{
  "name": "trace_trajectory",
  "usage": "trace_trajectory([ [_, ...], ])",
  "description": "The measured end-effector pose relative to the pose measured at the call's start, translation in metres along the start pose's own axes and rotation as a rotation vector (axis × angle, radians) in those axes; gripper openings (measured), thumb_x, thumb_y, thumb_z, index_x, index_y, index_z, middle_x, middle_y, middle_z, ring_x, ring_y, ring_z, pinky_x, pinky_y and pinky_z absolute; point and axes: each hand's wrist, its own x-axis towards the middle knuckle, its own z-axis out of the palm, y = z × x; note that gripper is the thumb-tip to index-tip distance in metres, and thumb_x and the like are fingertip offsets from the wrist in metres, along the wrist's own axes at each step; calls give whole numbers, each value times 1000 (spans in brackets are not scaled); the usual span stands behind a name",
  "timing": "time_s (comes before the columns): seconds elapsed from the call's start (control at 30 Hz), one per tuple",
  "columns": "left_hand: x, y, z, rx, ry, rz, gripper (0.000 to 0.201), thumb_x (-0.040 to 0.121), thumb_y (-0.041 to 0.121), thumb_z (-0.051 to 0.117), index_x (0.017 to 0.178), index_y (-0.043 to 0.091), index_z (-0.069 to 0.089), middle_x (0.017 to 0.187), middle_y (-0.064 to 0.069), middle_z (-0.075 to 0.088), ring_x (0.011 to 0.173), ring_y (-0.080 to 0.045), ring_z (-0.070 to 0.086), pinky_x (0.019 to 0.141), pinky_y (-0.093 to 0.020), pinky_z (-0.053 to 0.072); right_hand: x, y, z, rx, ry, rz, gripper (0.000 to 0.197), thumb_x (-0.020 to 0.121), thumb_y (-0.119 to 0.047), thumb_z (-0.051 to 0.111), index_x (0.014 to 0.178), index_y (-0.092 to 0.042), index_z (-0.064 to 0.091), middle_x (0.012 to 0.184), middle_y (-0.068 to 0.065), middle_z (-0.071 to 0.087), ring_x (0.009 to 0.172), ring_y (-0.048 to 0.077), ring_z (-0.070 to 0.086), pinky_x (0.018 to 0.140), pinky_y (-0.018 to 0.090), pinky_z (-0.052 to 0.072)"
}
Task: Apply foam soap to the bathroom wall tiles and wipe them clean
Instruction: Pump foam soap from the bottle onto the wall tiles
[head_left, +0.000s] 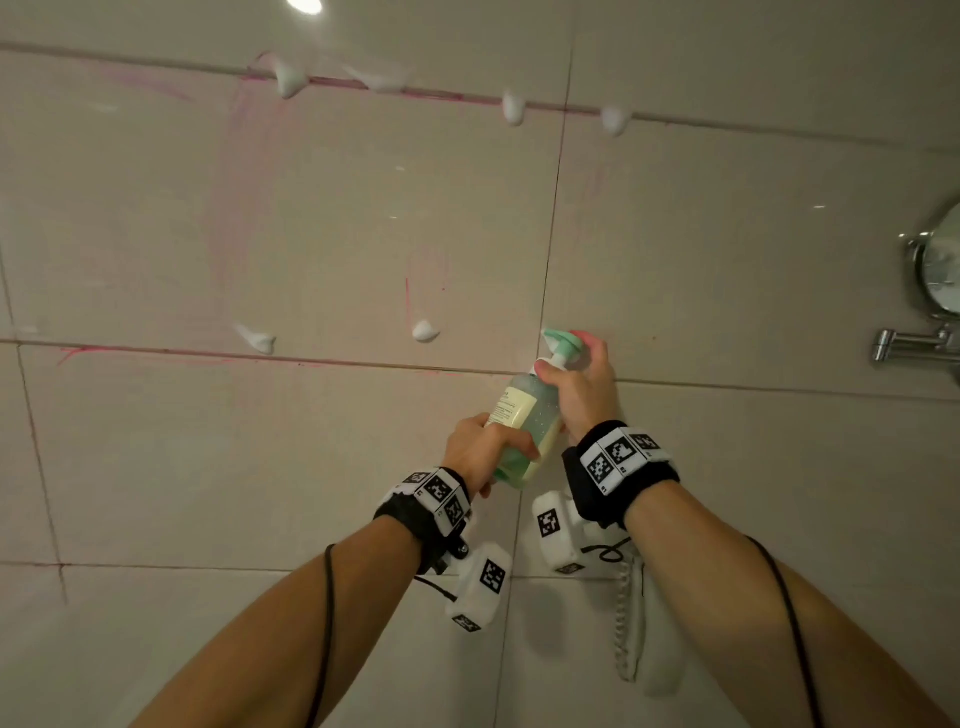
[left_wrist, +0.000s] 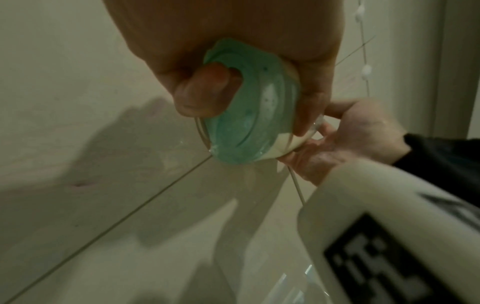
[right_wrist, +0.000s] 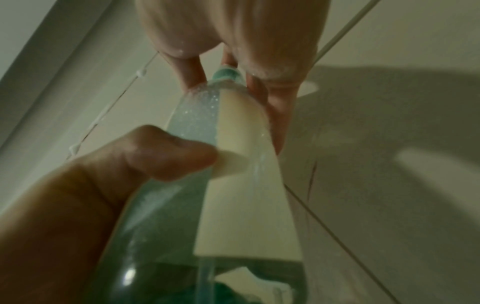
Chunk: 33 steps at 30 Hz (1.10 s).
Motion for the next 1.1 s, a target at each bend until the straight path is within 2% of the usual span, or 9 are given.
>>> trace_trajectory([
  [0.2, 4, -14, -2, -9, 10, -25, 60, 36, 30, 78, 94, 17, 71, 96, -17, 74, 67, -32, 66, 38, -22, 32, -4, 11, 5, 16, 59, 5, 44, 80, -1, 70, 117, -20, 56, 99, 5, 68, 78, 22, 68, 68, 36, 58],
  [0.33, -4, -19, -4, -15, -6, -20, 56, 48, 27, 79, 103, 19, 68, 96, -12, 72, 68, -25, 65, 39, -21, 34, -9, 19, 9, -27, 42, -12, 47, 80, -9, 72, 120, -26, 54, 108, 4, 66, 87, 23, 69, 74, 40, 60],
  [0.4, -10, -23, -7, -6, -29, -27, 57, 51, 27, 79, 106, 20, 67, 98, -11, 72, 68, -23, 63, 39, -20, 34, -16, 26, 11, -61, 36, -14, 48, 80, -14, 72, 121, -29, 53, 109, 0, 65, 87, 21, 69, 76, 41, 60],
  [0.5, -19, -38, -15, -7, -36, -57, 57, 48, 30, 78, 104, 22, 67, 97, -12, 73, 66, -24, 63, 39, -21, 34, -28, 39, 17, -97, 23, 6, 49, 81, -14, 72, 124, -26, 52, 105, -4, 64, 84, 17, 68, 75, 39, 58],
  [0.6, -29, -60, -29, -8, -37, -102, 56, 49, 28, 78, 104, 21, 67, 96, -12, 73, 68, -26, 65, 38, -20, 34, -44, 55, 31, -127, 21, 37, 47, 79, -14, 73, 120, -28, 53, 102, -5, 65, 84, 16, 68, 77, 40, 59],
  [0.77, -39, -91, -60, -19, -18, -155, 51, 51, 24, 79, 100, 20, 68, 90, -11, 73, 65, -25, 65, 38, -20, 32, -71, 78, 61, -127, 17, 84, 51, 72, -20, 75, 118, -30, 55, 111, 1, 64, 90, 22, 68, 78, 43, 59],
  [0.83, -43, -104, -71, -29, -10, -171, 50, 51, 22, 78, 100, 20, 68, 88, -11, 72, 63, -24, 62, 38, -21, 32, -79, 86, 73, -137, 11, 99, 50, 69, -21, 75, 114, -32, 56, 111, 2, 64, 90, 24, 69, 78, 45, 60],
  [0.97, -46, -121, -93, -58, 17, -195, 50, 50, 20, 78, 100, 20, 69, 87, -11, 72, 61, -25, 63, 38, -18, 30, -90, 97, 94, -196, 0, 134, 45, 59, -37, 76, 95, -52, 54, 108, -3, 64, 86, 21, 70, 75, 49, 60],
  [1.1, -42, -126, -114, -64, 44, -200, 45, 50, 18, 78, 94, 20, 70, 84, -9, 71, 62, -26, 62, 38, -18, 30, -94, 99, 115, -180, 17, 149, 39, 62, -29, 74, 89, -50, 55, 107, -2, 65, 84, 20, 70, 75, 49, 60],
])
